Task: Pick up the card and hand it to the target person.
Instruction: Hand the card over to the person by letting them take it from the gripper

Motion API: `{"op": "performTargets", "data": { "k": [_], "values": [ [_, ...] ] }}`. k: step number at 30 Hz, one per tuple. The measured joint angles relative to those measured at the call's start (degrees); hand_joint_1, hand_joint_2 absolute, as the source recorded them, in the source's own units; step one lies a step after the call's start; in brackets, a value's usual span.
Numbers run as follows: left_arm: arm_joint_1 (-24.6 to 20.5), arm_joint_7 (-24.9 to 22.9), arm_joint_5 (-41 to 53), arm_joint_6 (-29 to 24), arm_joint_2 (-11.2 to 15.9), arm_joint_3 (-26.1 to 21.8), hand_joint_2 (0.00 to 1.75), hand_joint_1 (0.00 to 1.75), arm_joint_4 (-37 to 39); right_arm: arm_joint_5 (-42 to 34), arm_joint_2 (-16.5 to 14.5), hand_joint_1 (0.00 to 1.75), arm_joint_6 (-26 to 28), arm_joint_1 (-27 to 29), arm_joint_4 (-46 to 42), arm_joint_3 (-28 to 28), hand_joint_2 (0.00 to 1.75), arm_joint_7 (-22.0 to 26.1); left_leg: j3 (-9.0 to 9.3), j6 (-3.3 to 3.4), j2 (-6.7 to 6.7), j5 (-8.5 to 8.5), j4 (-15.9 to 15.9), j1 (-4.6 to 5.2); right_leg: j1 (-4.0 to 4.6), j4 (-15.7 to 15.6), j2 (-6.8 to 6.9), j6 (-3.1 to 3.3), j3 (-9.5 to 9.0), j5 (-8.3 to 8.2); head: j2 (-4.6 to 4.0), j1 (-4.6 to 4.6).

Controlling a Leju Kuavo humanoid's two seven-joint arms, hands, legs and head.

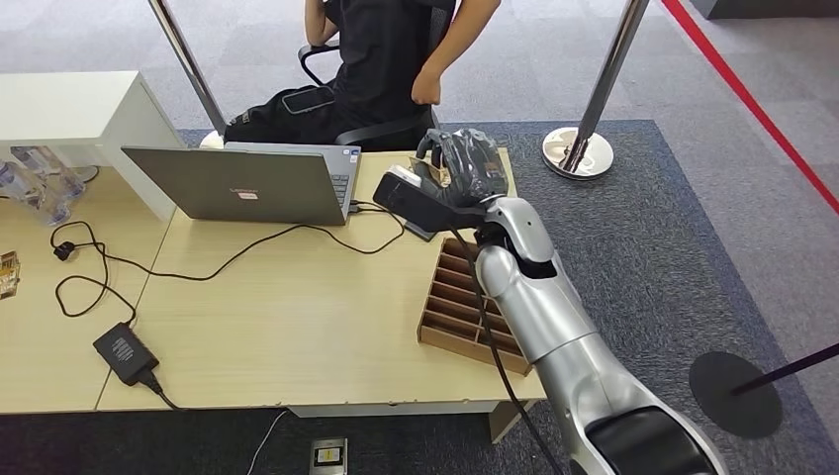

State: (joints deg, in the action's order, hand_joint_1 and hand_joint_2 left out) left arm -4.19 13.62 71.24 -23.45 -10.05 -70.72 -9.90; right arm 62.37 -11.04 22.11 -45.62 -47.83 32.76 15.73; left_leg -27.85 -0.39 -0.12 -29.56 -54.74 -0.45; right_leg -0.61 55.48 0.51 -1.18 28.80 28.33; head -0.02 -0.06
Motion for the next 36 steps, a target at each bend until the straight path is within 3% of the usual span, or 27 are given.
{"op": "performTargets", "data": {
  "k": [36],
  "values": [
    [0.02, -0.07, 0.17, -0.04, 0.04, 0.03, 0.00, 0.00, 0.00, 0.88, -2.91, 1.58, 0.09, -2.66, 7.01, 0.00, 1.75, -0.52, 0.00, 0.00, 0.00, 0.00, 0.00, 0.00, 0.00, 0.00, 0.00, 0.00, 0.00, 0.00, 0.00, 0.00]
  ]
}}
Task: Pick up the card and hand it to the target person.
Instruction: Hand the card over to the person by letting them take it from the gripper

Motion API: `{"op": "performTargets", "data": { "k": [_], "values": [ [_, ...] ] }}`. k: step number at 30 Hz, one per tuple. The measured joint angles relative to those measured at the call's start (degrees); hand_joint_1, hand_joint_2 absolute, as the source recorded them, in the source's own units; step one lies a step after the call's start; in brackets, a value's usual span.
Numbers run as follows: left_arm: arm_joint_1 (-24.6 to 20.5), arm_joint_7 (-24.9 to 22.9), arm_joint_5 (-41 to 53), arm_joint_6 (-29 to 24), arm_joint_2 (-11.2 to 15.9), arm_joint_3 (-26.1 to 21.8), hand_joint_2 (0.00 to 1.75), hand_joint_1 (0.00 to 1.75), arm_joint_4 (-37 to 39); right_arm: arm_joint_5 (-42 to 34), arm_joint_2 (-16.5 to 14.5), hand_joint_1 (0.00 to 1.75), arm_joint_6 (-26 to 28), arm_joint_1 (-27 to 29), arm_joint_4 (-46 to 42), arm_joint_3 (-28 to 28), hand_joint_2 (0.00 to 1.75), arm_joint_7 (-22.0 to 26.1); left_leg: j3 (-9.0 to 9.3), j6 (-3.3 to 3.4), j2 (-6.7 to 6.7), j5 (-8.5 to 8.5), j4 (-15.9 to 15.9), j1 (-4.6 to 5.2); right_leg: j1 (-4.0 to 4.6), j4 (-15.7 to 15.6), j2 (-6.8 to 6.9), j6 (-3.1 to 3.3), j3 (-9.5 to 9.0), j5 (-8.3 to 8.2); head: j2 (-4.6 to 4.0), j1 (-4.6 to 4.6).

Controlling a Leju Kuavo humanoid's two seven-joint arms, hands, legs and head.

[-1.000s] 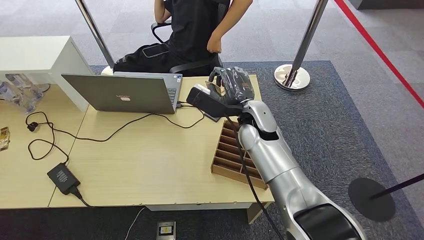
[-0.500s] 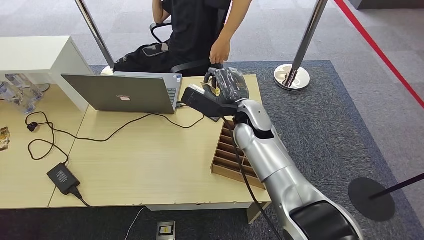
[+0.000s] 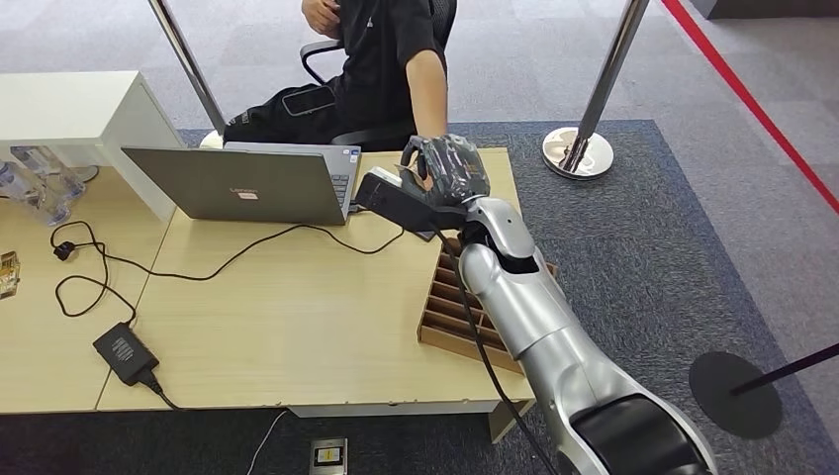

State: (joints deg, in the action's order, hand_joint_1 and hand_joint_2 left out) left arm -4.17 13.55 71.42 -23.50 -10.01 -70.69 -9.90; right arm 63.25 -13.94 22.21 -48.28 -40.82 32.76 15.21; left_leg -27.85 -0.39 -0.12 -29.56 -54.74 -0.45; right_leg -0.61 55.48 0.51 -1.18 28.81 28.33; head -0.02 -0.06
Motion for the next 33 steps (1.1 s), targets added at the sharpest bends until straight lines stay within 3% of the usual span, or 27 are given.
{"op": "performTargets", "data": {
  "k": [11, 12, 13, 16, 17, 19, 23, 27, 33],
  "values": [
    [0.00, -0.42, 0.01, -0.02, 0.00, 0.00, 0.00, 0.00, 0.00, 0.17, -0.43, 1.55, -0.12, -0.21, 0.80, -0.02, 1.75, -0.07, 0.00, 0.00, 0.00, 0.00, 0.00, 0.00, 0.00, 0.00, 0.00, 0.00, 0.00, 0.00, 0.00, 0.01],
    [0.00, -0.44, 0.01, -0.02, 0.00, 0.00, 0.00, 0.00, 0.00, 0.18, -0.46, 1.47, -0.13, -0.23, 0.89, -0.02, 1.75, -0.08, 0.00, 0.00, 0.00, 0.00, 0.00, 0.00, 0.00, 0.00, 0.00, 0.00, 0.00, 0.00, 0.00, 0.01],
    [-0.01, -0.45, 0.01, -0.02, 0.00, 0.00, 0.00, 0.00, 0.00, 0.19, -0.48, 1.28, -0.13, -0.26, 0.98, -0.01, 1.75, -0.08, 0.00, 0.00, 0.00, 0.00, 0.00, 0.00, 0.00, 0.00, 0.00, 0.00, 0.00, 0.00, 0.00, 0.01],
    [0.00, -0.46, -0.02, -0.08, 0.00, 0.00, 0.00, 0.00, 0.00, 0.24, -0.49, 0.34, -0.14, -0.39, 1.27, -0.01, 1.75, -0.07, 0.00, 0.00, 0.00, 0.00, 0.00, 0.00, 0.00, 0.00, 0.00, 0.00, 0.00, 0.00, 0.00, 0.00],
    [-0.01, -0.46, -0.05, -0.11, 0.00, 0.00, 0.00, 0.00, 0.00, 0.29, -0.49, 0.16, -0.15, -0.42, 1.35, -0.01, 1.75, -0.07, 0.00, 0.00, 0.00, 0.00, 0.00, 0.00, 0.00, 0.00, 0.00, 0.00, 0.00, 0.00, 0.01, 0.00],
    [0.00, -0.46, -0.11, -0.17, 0.00, 0.00, 0.00, 0.00, 0.00, 0.44, -0.50, 0.03, -0.14, -0.46, 1.46, 0.00, 1.75, -0.07, 0.00, 0.00, 0.00, 0.00, 0.00, 0.00, 0.00, 0.00, 0.00, 0.00, 0.00, 0.00, 0.01, 0.01],
    [0.00, -0.43, -0.16, -0.17, 0.00, 0.00, 0.00, 0.00, 0.00, 0.72, -0.50, 0.01, -0.09, -0.46, 1.58, -0.01, 1.75, -0.09, 0.00, 0.00, 0.00, 0.00, 0.00, 0.00, 0.00, 0.00, 0.00, 0.00, 0.00, 0.00, 0.01, 0.00],
    [0.00, -0.38, -0.11, -0.17, 0.01, 0.00, 0.00, 0.00, 0.00, 1.01, -0.48, 0.00, 0.20, -0.46, 1.82, -0.01, 0.00, -0.64, 0.00, 0.00, 0.00, 0.00, 0.00, 0.00, 0.00, 0.00, 0.00, 0.00, 0.00, 0.00, 0.00, 0.01],
    [0.00, -0.43, -0.07, -0.09, 0.01, 0.00, 0.00, 0.00, 0.02, 1.49, -0.07, 0.00, 1.62, -0.46, 2.23, -0.02, 0.00, -1.34, 0.00, 0.00, 0.00, 0.00, 0.00, 0.00, 0.00, 0.00, 0.00, 0.00, 0.01, 0.00, -0.01, 0.00]
  ]
}}
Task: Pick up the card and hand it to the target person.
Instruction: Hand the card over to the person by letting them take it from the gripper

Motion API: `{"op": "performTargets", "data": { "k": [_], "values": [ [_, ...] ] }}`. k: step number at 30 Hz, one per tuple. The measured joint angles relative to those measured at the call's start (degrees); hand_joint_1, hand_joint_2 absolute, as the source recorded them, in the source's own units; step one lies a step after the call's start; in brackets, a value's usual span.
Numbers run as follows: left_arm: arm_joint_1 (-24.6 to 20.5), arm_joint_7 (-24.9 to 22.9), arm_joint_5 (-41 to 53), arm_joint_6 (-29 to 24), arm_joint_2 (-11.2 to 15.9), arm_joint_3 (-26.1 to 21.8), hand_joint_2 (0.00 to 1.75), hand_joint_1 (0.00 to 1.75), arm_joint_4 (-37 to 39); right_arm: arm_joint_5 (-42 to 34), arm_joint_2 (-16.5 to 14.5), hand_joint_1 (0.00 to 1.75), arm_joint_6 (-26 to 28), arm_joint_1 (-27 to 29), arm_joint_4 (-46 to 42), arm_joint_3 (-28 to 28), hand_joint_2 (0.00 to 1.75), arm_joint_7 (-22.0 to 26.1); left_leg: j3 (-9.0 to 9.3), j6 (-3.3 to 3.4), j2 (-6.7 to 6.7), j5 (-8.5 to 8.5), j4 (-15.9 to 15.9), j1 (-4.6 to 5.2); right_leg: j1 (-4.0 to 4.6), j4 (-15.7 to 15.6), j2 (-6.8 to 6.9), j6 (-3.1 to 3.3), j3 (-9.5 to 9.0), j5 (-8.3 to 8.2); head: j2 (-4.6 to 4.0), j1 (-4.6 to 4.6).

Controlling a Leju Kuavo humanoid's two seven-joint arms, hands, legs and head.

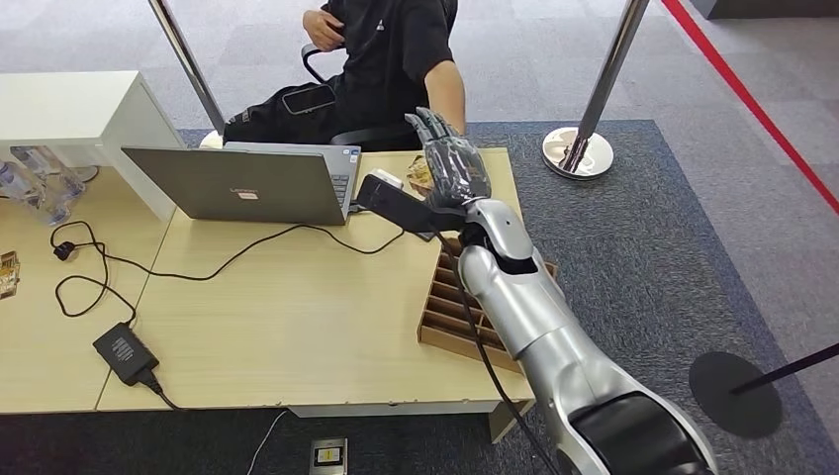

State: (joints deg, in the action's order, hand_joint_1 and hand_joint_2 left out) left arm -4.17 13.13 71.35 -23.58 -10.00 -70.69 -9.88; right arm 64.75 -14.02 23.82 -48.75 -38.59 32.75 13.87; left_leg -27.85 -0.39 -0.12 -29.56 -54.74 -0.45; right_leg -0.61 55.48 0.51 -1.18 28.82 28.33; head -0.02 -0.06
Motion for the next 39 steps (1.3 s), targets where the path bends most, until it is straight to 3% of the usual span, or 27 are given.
{"op": "performTargets", "data": {
  "k": [8, 14, 17, 19, 23, 28, 31, 35, 39],
  "values": [
    [0.10, -0.12, -1.21, -0.09, -0.03, -0.09, 0.00, 0.00, 0.10, -3.23, 2.45, 0.00, 5.18, 1.27, 0.19, -0.97, 0.00, 0.41, 0.00, 0.00, 0.00, 0.00, -0.01, 0.00, 0.00, -0.03, 0.00, 0.00, 0.01, 0.00, 0.01, 0.00],
    [0.24, -0.27, -2.18, -0.37, -0.48, -0.51, 0.00, 0.00, 0.28, -7.26, 7.35, 0.00, 13.38, 6.77, 0.05, -5.42, 0.00, 0.14, 0.00, 0.01, -0.03, -0.01, -0.04, 0.02, -0.02, -0.08, 0.00, -0.01, -0.02, -0.01, 0.01, 0.00],
    [0.32, -0.14, -2.52, -0.50, -0.71, -0.70, 0.00, 0.00, 0.30, -5.09, 9.96, 0.00, 15.79, 11.03, -2.01, -10.26, 0.00, -1.07, -0.01, 0.03, -0.06, -0.03, -0.05, 0.02, -0.03, -0.10, 0.00, -0.01, -0.01, 0.00, 0.01, 0.01],
    [0.41, 0.07, -2.67, -0.59, -0.86, -0.90, 0.00, 0.00, 0.31, -1.05, 11.07, 0.00, 16.04, 14.79, -5.19, -16.31, 0.00, -0.57, -0.02, 0.04, -0.08, -0.04, -0.05, 0.02, -0.03, -0.11, 0.01, -0.02, -0.01, 0.00, 0.00, 0.00],
    [0.49, 0.38, -2.67, -0.83, -1.15, -1.49, 0.00, 0.00, 0.31, 2.14, 11.45, 0.00, 16.15, 21.86, -11.91, -33.48, 0.00, 4.57, -0.09, 0.05, -0.10, -0.06, -0.04, 0.02, -0.04, -0.12, 0.01, -0.02, 0.03, 0.01, 0.01, 0.00],
    [0.48, 0.40, -2.33, -1.05, -1.50, -1.85, 0.00, 0.00, 0.31, -3.11, 10.36, 0.00, 16.21, 27.82, -18.34, -56.19, 0.00, 13.61, -0.09, 0.06, -0.10, -0.07, -0.04, 0.02, -0.04, -0.14, 0.01, -0.02, 0.05, 0.01, 0.01, 0.00],
    [0.47, 0.44, -2.22, -1.19, -1.70, -1.98, 0.00, 0.00, 0.31, -5.43, 10.07, 0.00, 16.23, 30.48, -19.62, -67.86, 0.00, 15.10, -0.08, 0.05, -0.05, -0.07, -0.03, 0.02, -0.04, -0.14, 0.01, -0.03, 0.05, 0.01, 0.01, 0.01],
    [0.31, 0.59, -2.14, -1.22, -1.84, -2.04, 0.00, 0.00, 0.31, -6.18, 9.89, 0.00, 16.26, 32.99, -19.82, -78.70, 0.00, 15.34, -0.06, 0.04, -0.01, -0.08, -0.03, 0.03, -0.04, -0.13, 0.00, -0.02, 0.04, 0.01, 0.01, 0.01],
    [0.18, 0.60, -1.93, -1.27, -1.91, -2.05, 0.00, 0.00, 0.31, -5.95, 9.93, 0.00, 16.26, 34.05, -19.08, -85.51, 0.00, 13.25, 0.01, 0.04, 0.00, -0.08, -0.03, 0.02, -0.03, -0.13, 0.00, -0.02, 0.02, 0.01, 0.01, 0.00]
  ]
}}
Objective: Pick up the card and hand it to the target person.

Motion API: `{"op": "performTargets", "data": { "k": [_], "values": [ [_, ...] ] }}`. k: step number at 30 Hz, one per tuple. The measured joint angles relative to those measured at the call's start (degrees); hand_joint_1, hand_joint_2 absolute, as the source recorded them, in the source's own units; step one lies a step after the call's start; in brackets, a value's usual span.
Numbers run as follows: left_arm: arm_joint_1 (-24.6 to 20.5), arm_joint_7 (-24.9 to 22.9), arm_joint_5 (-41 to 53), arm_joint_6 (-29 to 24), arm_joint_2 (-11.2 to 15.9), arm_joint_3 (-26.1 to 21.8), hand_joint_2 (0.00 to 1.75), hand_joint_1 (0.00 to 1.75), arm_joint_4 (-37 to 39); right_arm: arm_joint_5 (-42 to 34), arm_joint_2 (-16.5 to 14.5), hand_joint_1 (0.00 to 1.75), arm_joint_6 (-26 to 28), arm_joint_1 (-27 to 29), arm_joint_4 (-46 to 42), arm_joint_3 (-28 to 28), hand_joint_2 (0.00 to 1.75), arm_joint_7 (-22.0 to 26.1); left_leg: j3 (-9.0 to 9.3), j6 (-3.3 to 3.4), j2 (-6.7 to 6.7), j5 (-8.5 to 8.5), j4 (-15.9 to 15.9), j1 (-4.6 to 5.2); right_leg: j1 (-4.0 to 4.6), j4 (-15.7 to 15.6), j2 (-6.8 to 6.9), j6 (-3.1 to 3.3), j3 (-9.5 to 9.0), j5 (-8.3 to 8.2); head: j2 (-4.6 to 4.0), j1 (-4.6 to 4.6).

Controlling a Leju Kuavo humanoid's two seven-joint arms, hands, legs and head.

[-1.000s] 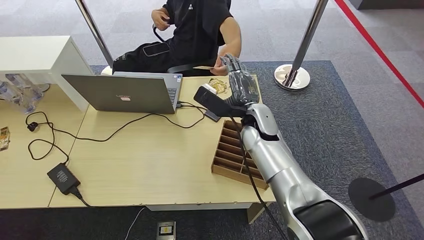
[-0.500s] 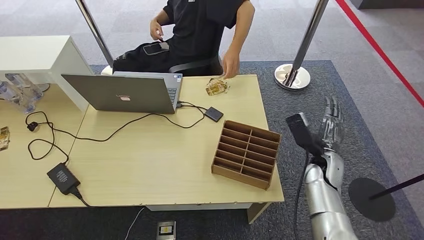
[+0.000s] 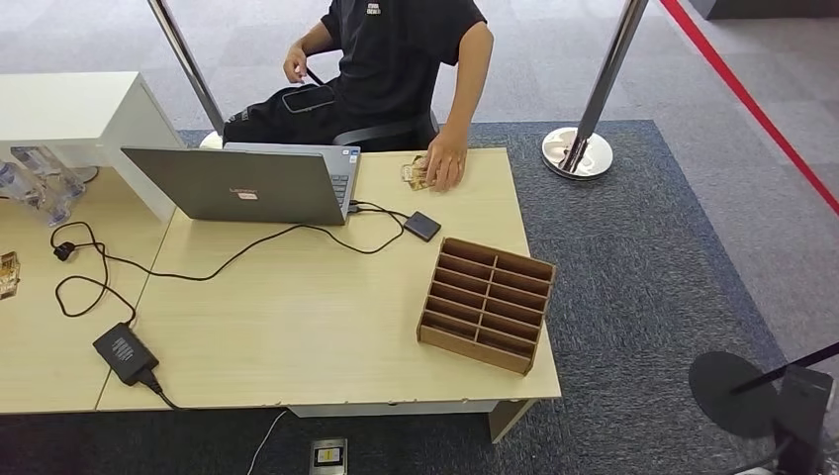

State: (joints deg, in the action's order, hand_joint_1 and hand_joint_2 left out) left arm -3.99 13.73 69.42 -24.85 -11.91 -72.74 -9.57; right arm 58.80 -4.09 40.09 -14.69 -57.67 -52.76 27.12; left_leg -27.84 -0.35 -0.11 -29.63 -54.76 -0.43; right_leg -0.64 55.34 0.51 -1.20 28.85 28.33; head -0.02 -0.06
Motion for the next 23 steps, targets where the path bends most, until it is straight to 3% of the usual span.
{"op": "performTargets", "data": {
  "k": [6, 12, 17, 23],
  "values": [
    [-0.15, -0.02, 0.20, -0.24, -0.09, 0.00, 0.00, 0.00, 0.00, 2.42, 1.33, 0.00, 0.01, 1.17, 5.99, -9.26, 0.00, -3.21, 0.03, 0.00, 0.04, 0.00, 0.00, 0.00, 0.00, 0.00, -0.01, 0.00, -0.05, 0.00, 0.01, 0.00],
    [-0.22, -0.19, 0.03, -0.92, -0.20, -0.09, 0.00, 0.00, 0.00, 12.36, 4.34, 0.00, -0.01, 2.06, 21.37, -15.85, 0.00, -17.85, 0.04, 0.01, 0.01, 0.00, 0.00, 0.00, 0.01, -0.01, 0.00, -0.02, -0.08, 0.01, 0.01, 0.01],
    [-0.22, -0.20, 0.08, -1.05, -0.24, -0.13, 0.00, 0.00, 0.00, 15.10, 4.94, 0.00, -2.30, 4.36, 33.75, -17.40, 0.00, -28.67, 0.04, 0.00, 0.00, 0.00, 0.02, -0.02, 0.02, 0.01, 0.00, -0.01, -0.06, 0.02, 0.00, -0.01],
    [-0.25, -0.18, 0.25, -1.00, -0.24, -0.13, 0.00, 0.00, 0.00, 15.62, 4.30, 0.00, -6.97, 6.59, 40.62, -17.85, 0.00, -34.54, 0.04, 0.00, 0.01, 0.00, 0.04, -0.03, 0.04, 0.02, -0.01, 0.02, -0.07, 0.04, 0.00, 0.02]
  ]
}}
